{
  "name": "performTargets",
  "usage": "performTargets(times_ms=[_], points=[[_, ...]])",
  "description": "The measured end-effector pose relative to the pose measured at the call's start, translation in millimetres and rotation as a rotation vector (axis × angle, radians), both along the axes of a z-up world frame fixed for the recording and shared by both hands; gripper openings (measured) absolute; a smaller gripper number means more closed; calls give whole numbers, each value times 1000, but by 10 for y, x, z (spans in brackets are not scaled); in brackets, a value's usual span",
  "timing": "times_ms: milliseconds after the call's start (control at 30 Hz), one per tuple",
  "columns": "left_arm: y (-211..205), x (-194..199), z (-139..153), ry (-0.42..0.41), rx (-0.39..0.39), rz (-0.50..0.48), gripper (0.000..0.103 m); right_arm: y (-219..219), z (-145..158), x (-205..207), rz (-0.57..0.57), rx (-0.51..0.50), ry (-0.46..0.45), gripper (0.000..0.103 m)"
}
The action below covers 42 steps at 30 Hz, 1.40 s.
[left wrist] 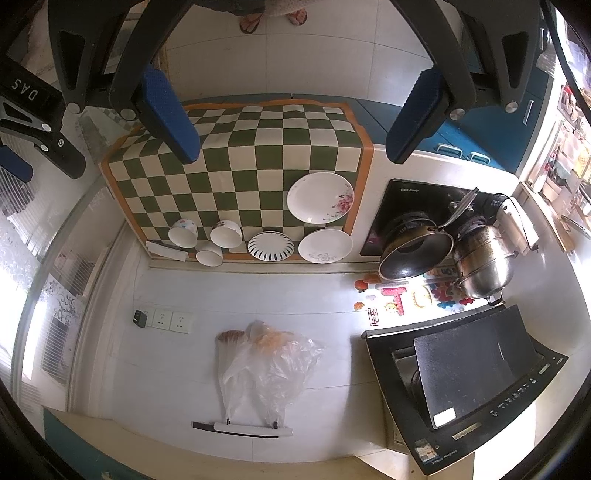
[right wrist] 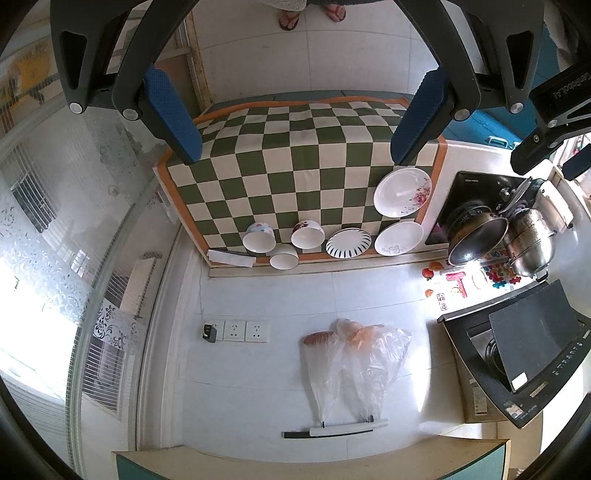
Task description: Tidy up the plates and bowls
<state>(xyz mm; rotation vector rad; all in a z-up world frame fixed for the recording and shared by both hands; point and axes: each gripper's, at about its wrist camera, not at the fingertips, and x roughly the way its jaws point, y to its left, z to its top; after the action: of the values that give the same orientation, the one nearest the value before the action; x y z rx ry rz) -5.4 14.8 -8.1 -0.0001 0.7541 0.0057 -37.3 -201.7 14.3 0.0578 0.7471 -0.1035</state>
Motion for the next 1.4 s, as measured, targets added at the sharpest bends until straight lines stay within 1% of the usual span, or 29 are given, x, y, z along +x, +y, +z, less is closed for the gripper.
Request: performTargets(times_ms=[400, 767, 1400], points=[[105, -41, 21, -9, 0, 3, 103, 11, 47, -4, -5, -1, -13, 103], [72, 22, 61, -7, 7, 8, 103, 14, 65, 30, -4, 2, -19, 103], [89, 26, 83, -11, 13, 18, 103, 13, 4, 63, 8, 15, -17, 103]])
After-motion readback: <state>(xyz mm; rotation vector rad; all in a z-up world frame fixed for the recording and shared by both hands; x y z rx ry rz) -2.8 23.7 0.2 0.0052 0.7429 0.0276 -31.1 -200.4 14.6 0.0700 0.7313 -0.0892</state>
